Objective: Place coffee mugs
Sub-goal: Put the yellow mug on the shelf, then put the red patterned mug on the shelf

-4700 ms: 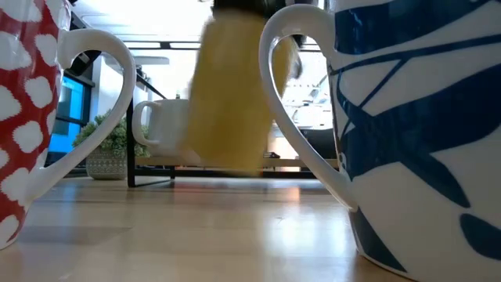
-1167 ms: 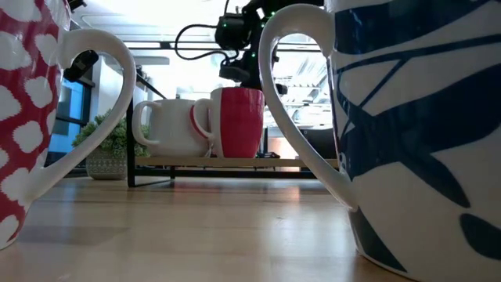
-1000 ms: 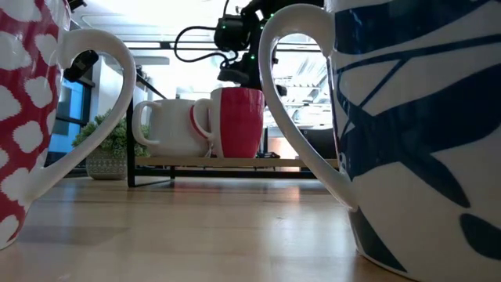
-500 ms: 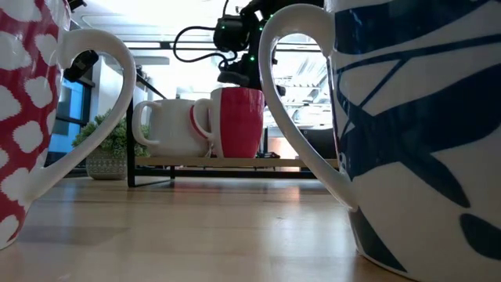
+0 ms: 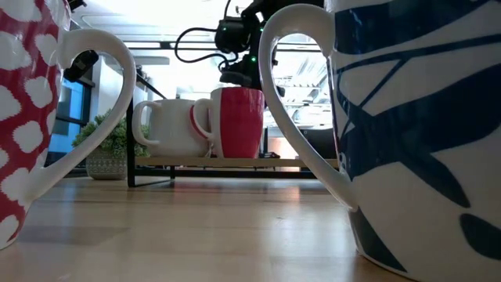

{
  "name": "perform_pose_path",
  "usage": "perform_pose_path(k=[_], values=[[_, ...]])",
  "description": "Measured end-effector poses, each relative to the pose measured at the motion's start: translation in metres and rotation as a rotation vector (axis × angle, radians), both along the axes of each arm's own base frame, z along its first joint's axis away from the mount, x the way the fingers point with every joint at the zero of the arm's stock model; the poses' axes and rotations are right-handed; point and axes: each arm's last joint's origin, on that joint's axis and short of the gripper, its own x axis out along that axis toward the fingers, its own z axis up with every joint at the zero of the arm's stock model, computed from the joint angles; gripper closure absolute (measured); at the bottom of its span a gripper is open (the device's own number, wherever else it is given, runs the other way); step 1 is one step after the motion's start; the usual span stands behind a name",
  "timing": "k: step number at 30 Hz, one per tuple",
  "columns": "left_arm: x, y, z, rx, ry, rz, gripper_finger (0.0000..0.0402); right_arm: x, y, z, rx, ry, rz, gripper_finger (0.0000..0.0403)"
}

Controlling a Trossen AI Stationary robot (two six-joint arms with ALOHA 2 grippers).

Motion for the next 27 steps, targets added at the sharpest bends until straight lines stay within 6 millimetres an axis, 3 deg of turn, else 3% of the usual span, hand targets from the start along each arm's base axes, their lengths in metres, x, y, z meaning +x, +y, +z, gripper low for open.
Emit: perform_pose_path(k=[8,18,27], values=[[0.000,0.000,0.000,0.000,0.000,0.000,0.0280,0.002,-0.002,0.001,-0.032,-0.017,-0.010,0.0300],[0.000,0.000,0.000,0.000,0.000,0.000,0.0280,0.001,-0.002,0.001,-0.032,-0.007,-0.002,0.0288],[0.000,0.000,0.000,0.003,0.004,0.000,0.0280,-0.007,0.000,0.033,-0.067,-0.055,0.009,0.0288]])
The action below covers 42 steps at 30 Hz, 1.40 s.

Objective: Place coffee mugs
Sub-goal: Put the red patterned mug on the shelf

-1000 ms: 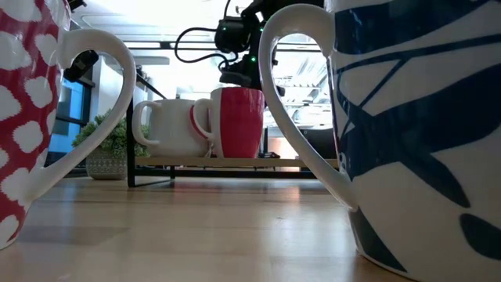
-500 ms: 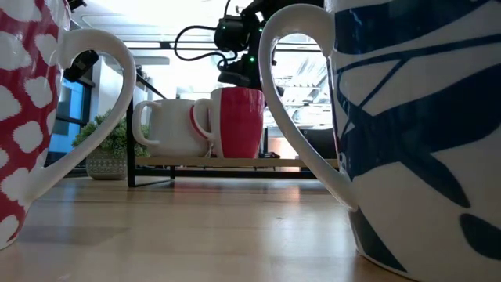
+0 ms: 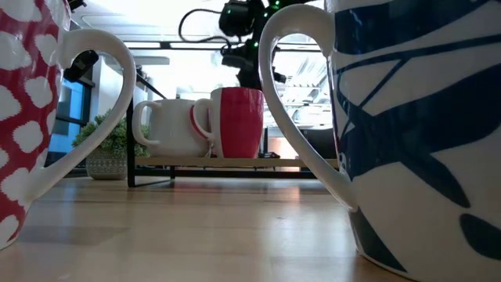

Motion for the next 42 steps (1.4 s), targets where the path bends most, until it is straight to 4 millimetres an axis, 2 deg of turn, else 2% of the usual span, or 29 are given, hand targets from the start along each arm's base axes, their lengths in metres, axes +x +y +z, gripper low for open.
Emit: perform_pose_path(k=[6,12,20,24,29,34,38,42], values=[[-0.001,0.001,-0.002,0.014,0.021,0.001,0.0280,-0.016,0.013,0.032,0.028,-0.047,0.024,0.0288],[-0.001,0.001,-0.002,0.020,0.020,0.009,0.0280,-0.030,0.043,0.060,0.140,-0.108,0.098,0.0288],[0.000,0.002,-0.002,0.034,0.007,0.043,0.0280,-0.057,0.099,0.080,0.176,0.040,0.201,0.0288],[0.000,0.002,-0.001,0.035,0.003,0.051,0.0280,-0.068,0.131,0.094,0.130,0.016,0.340,0.0288],[0.000,0.002,0.000,0.028,-0.010,0.053,0.0280,-0.089,0.166,0.108,0.037,0.016,0.414,0.0288],[0.001,0.003,0.002,0.039,-0.038,0.101,0.0280,-0.128,0.187,0.113,-0.054,0.038,0.403,0.0289],[0.003,0.002,0.005,0.023,-0.072,0.116,0.0280,-0.170,0.190,0.096,-0.105,0.049,0.283,0.0289],[0.004,0.002,0.007,0.009,-0.094,0.120,0.0280,-0.214,0.189,0.072,-0.040,-0.105,0.204,0.0289]])
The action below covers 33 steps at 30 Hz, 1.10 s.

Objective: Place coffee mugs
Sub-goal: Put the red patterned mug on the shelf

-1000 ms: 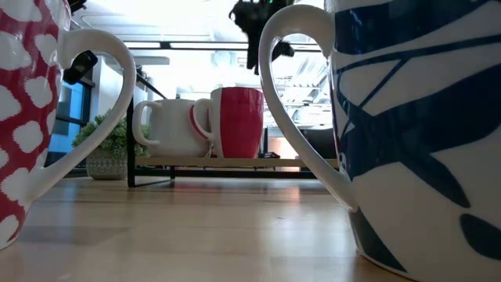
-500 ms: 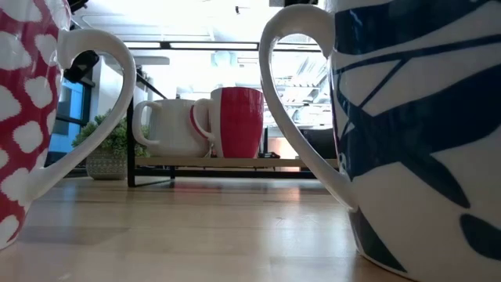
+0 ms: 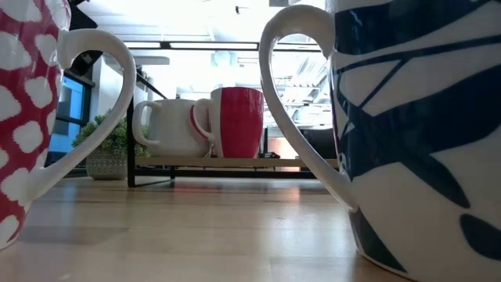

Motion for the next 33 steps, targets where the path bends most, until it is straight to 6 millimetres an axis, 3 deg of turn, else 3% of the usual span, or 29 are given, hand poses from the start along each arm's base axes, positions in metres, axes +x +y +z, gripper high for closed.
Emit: perform_pose_path(k=[4,8,12,20,27,33], values=[[0.000,0.000,0.000,0.001,-0.002,0.004,0.0280,-0.029,0.003,-0.026,0.163,-0.243,0.055,0.0289],[0.001,0.000,0.002,-0.001,-0.019,0.021,0.0280,-0.045,0.006,-0.050,0.289,-0.447,0.160,0.0289],[0.001,0.001,0.003,-0.002,-0.039,0.046,0.0280,-0.048,0.009,-0.072,0.388,-0.591,0.275,0.0289],[0.002,0.001,0.006,-0.005,-0.069,0.079,0.0280,-0.042,0.016,-0.131,0.516,-0.640,0.447,0.0289],[0.006,-0.002,0.023,-0.094,-0.226,0.055,0.0280,-0.038,0.018,-0.134,0.501,-0.813,0.500,0.0289],[0.009,-0.003,0.043,0.050,-0.443,0.029,0.0280,-0.036,0.017,-0.129,0.487,-0.869,0.516,0.0289]])
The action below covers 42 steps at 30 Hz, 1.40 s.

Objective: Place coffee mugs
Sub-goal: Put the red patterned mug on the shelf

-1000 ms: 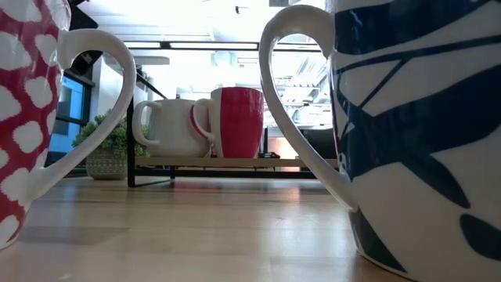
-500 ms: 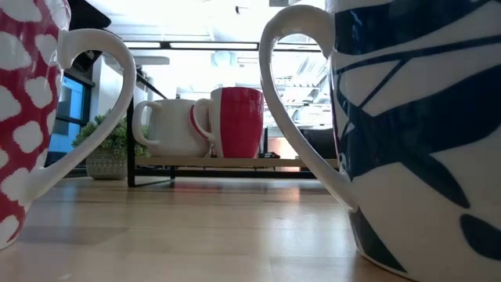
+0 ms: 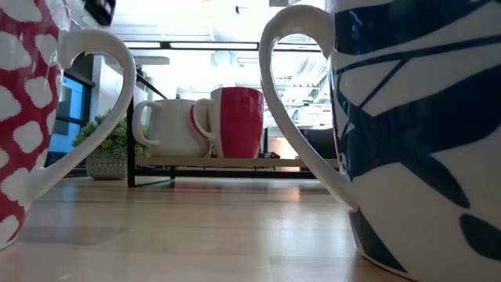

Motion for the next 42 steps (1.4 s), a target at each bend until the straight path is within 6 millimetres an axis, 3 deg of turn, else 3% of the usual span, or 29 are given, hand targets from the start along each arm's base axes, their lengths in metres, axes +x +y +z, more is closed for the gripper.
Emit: perform_pose_path(k=[3,7,12,17,23,29,35,42], values=[[0.001,0.000,0.007,0.002,-0.069,0.012,0.0280,0.000,-0.001,0.000,-0.004,0.000,-0.020,0.0289],[0.001,0.001,0.011,-0.121,-0.062,0.046,0.0280,0.000,-0.001,0.000,0.018,0.011,-0.036,0.0289],[0.006,-0.002,0.041,-0.159,-0.043,0.056,0.0274,0.000,-0.001,-0.001,0.019,0.019,-0.036,0.0289],[0.020,-0.011,0.073,-0.075,0.093,0.046,0.0270,0.000,-0.001,-0.001,0.016,0.021,-0.034,0.0289],[0.040,-0.024,0.087,-0.070,0.286,0.064,0.0270,-0.001,-0.001,-0.004,0.007,0.052,-0.026,0.0289],[0.062,-0.040,0.084,-0.148,0.453,0.019,0.0264,-0.002,-0.001,-0.008,0.005,0.097,-0.025,0.0289],[0.079,-0.058,0.067,-0.182,0.622,-0.143,0.0256,-0.003,-0.001,-0.012,-0.006,0.137,-0.026,0.0289],[0.094,-0.076,0.047,-0.212,0.779,-0.160,0.0256,-0.004,-0.002,-0.017,-0.021,0.189,-0.027,0.0289]])
